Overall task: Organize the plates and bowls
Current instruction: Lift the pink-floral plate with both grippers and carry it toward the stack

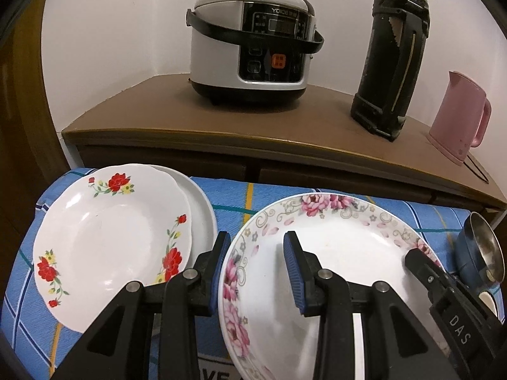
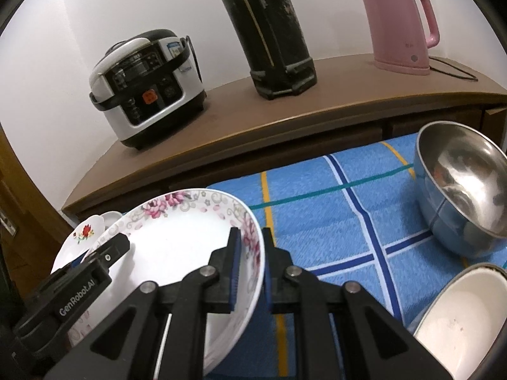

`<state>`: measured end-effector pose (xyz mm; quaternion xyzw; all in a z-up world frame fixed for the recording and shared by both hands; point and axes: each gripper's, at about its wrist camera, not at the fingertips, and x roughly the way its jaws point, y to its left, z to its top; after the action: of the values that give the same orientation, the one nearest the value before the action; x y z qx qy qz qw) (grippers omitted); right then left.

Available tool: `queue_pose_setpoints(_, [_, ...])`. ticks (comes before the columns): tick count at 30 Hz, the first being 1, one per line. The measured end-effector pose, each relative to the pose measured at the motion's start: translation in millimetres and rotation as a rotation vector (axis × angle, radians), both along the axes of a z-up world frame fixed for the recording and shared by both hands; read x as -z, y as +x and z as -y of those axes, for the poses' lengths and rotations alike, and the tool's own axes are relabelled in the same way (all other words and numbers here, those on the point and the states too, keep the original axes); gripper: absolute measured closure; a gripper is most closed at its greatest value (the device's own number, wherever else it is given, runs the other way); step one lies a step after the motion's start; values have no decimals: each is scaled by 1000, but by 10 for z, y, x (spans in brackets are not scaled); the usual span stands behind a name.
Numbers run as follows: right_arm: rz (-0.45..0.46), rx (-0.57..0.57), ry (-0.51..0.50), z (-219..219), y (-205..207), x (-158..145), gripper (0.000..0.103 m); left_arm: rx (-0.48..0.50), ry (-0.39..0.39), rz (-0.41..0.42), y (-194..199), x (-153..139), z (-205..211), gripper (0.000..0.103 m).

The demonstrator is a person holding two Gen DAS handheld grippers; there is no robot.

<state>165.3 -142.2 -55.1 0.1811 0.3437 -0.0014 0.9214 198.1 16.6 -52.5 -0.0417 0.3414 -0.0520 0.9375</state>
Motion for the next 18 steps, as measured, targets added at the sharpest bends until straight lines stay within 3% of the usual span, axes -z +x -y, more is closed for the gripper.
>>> queue_pose_setpoints(18, [53, -19, -28, -95, -230, -141, 92, -18, -12, 12, -256, -98, -103, 65])
